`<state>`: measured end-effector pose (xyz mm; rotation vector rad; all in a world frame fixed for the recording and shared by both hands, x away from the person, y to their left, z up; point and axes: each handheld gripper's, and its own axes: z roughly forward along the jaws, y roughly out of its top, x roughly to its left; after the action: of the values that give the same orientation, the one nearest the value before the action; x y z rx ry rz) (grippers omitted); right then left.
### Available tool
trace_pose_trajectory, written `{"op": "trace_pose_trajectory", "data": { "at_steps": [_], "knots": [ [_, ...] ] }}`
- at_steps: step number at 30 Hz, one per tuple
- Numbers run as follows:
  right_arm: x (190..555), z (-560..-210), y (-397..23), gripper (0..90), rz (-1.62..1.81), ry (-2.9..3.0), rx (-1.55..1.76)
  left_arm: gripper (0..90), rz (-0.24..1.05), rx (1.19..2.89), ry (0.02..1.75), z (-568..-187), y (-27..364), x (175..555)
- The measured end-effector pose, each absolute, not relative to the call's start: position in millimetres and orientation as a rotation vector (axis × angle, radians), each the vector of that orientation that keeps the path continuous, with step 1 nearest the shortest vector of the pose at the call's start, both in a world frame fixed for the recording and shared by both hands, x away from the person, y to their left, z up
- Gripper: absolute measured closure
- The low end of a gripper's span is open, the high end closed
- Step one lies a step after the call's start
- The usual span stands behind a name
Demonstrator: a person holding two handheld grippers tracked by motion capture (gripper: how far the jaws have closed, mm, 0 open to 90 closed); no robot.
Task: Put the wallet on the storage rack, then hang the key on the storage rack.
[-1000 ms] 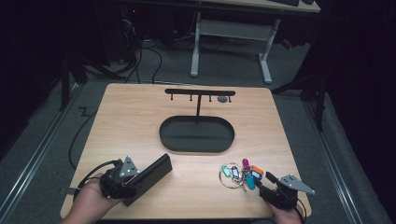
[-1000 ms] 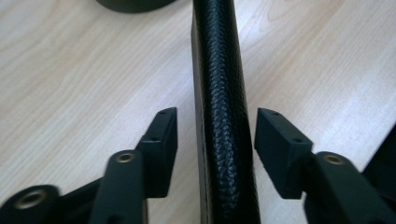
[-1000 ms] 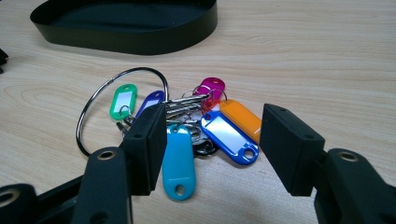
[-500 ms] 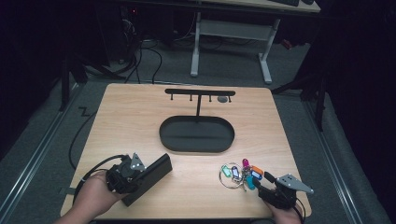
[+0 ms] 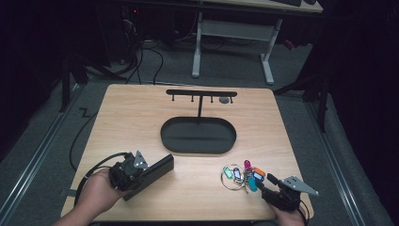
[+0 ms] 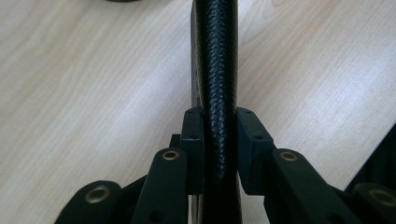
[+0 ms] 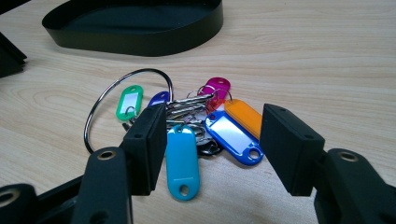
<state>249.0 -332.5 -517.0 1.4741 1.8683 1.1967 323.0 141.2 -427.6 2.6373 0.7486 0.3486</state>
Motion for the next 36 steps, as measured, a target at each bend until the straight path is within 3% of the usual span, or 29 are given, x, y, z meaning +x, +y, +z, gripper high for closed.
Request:
{"op": "trace_pose_trajectory", "data": {
  "at_steps": [15,36],
  "knots": [
    [254.5,-519.1,-327.2,41.6,1.193,1.892,1.464,75.1,0.397,2.561,0.669,-419.6,130.4,329.3],
    [253.1,-519.4,-329.4,41.7,1.202,1.893,1.459,75.2,0.435,2.544,0.489,-399.7,83.1,355.9]
  ]
}}
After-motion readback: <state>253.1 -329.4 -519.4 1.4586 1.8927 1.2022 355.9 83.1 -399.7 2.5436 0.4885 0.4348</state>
